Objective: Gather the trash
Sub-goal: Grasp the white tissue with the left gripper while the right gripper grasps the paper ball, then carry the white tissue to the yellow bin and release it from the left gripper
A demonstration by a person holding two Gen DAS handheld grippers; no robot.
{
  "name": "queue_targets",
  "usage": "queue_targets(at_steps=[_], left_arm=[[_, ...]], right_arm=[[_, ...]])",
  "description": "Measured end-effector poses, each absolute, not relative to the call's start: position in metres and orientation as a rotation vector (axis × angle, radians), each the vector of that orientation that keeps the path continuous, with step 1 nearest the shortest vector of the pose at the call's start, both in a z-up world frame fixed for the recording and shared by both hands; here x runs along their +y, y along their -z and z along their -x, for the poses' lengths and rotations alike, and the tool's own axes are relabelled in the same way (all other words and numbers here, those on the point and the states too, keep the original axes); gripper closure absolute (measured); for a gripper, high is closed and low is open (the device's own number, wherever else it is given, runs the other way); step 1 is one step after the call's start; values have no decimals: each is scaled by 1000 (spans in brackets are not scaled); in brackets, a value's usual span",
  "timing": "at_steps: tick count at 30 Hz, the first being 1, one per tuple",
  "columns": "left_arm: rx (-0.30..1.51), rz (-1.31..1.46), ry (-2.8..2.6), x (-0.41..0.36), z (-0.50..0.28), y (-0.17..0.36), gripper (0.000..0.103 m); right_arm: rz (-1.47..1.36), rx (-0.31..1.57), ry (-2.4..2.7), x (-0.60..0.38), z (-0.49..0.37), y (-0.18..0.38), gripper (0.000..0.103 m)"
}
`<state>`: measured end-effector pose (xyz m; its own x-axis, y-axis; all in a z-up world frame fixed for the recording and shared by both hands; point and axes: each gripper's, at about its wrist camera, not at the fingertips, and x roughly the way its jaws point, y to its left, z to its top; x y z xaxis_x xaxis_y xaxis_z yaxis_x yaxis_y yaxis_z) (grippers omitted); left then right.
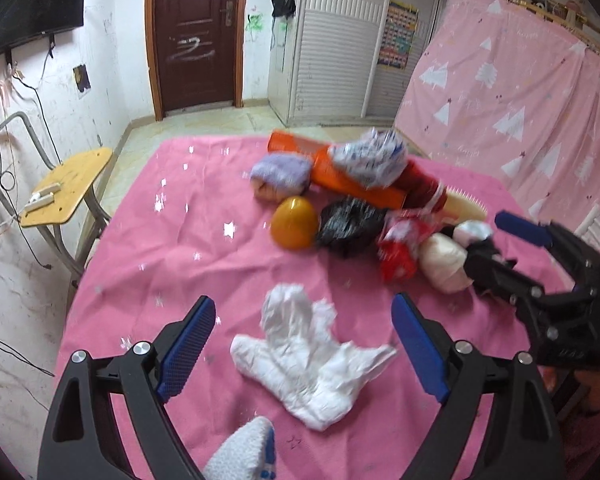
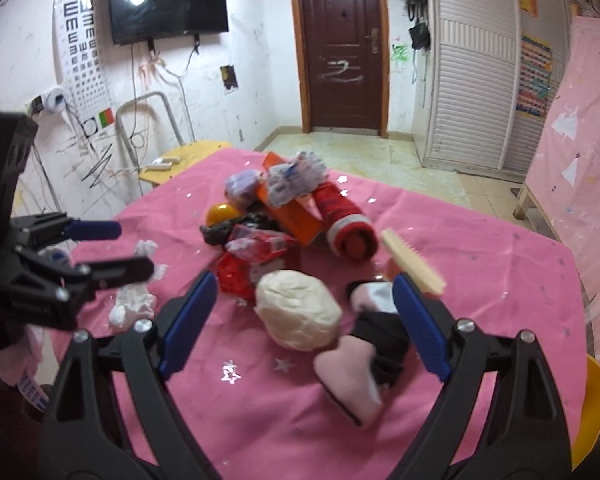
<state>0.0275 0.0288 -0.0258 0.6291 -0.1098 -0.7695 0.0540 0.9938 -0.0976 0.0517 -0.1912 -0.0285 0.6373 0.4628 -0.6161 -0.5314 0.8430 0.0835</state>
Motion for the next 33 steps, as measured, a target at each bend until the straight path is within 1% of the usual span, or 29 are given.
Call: queue_targets(at_steps=[7,9,10,11,12,14,15,18,19,20,22,26,33], left_arm=[[913,26,109,24,-27,47,21],[895,17,109,22,-27,49,25],[889,9,105,20,-26,50,34],[886,-6,101,17,-26,50,40],[885,-14,101,14,-27,52,44],[891,-19,107,13,-28,54,56],[898,-15,112,12,-29,56,59],[894,2,113,14,-29,57,72],[895,11,111,16,-30,57,81],[897,29,103,19,-30,57,83],[902,58,108,26,-30,57,84],[895,70,98,28,-28,53,86],[836,56,86,25,-23,26,86]], right_arm=[[175,717,-593,-169,-58,39,17],[173,733,-587,-168,-61,42,17],[174,743,-582,-168,-63,44,17],[177,750,-581,-167,-64,45,17],[180,759,-585,-166,-65,46,17],[190,762,-588,-164,-66,46,17],[195,764,-592,-162,-66,46,18],[216,787,-592,-157,-69,50,31],[224,797,-584,-156,-70,51,36],[238,802,-569,-155,-72,53,45],[259,808,-544,-155,-74,55,57],[236,794,-542,-160,-74,53,62],[126,731,-603,-183,-60,29,63]])
